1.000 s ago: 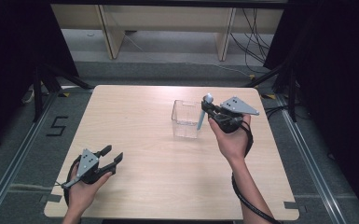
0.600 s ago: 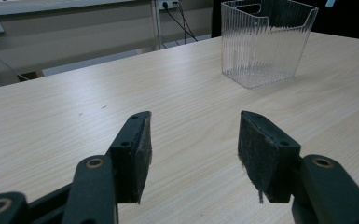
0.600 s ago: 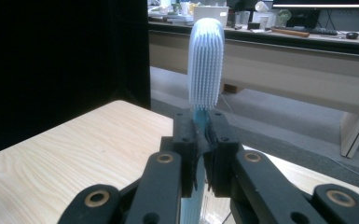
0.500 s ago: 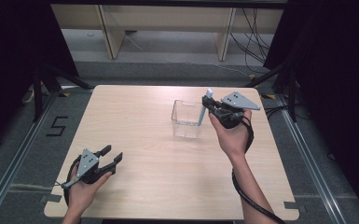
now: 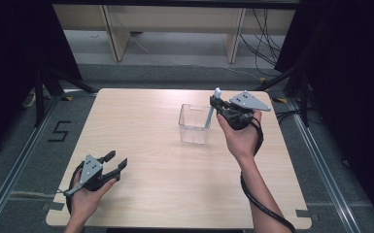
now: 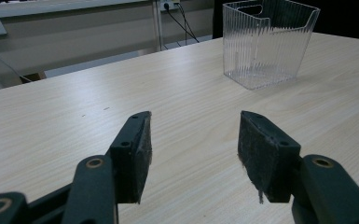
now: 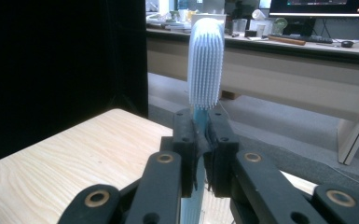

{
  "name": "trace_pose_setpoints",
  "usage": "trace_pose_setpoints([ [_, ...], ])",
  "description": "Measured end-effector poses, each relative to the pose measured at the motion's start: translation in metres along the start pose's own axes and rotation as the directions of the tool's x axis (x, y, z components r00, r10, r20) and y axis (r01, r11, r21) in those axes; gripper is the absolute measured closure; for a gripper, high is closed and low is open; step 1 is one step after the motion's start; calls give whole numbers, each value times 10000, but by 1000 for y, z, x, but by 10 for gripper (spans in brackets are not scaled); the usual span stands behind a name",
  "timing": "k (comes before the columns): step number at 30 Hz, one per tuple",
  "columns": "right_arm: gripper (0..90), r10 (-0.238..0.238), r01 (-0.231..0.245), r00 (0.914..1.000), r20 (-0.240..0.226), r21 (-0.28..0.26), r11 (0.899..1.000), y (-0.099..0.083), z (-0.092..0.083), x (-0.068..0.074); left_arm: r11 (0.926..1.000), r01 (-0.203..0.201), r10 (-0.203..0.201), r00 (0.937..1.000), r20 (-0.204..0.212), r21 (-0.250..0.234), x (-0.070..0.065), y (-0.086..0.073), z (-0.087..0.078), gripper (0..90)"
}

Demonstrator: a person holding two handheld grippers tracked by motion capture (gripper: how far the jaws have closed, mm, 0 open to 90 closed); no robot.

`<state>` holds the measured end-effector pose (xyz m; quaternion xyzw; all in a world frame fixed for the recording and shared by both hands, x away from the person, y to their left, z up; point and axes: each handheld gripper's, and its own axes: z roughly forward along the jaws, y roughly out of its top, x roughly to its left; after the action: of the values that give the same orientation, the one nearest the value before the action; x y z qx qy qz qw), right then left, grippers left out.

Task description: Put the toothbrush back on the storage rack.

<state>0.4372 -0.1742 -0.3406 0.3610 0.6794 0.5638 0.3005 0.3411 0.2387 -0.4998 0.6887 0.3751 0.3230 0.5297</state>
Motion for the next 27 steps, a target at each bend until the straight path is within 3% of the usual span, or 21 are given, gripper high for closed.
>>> trace_pose_setpoints([
  [7,844,-229,232,9996,153,-172,9996,4,4,-1,10000,-5,5,10000,9,-22,1,0,0,442],
  [13,844,-50,54,9997,229,-158,9999,3,7,-1,10000,-10,10,10000,-6,-28,0,0,0,440],
  [15,844,-300,309,9991,300,-314,9990,3,8,-3,9999,1,-1,10000,38,-146,1,-1,1,439],
  [17,844,-312,320,9991,279,-279,9991,3,8,-4,10000,8,-8,10000,-37,3,0,0,0,439],
  [24,844,-126,136,9995,302,-313,9994,4,12,-4,9999,-4,5,10000,39,-154,1,-1,1,439],
  [27,844,-253,267,9990,362,-378,9989,4,14,-5,9999,-3,3,10000,33,-156,1,-1,1,439],
])
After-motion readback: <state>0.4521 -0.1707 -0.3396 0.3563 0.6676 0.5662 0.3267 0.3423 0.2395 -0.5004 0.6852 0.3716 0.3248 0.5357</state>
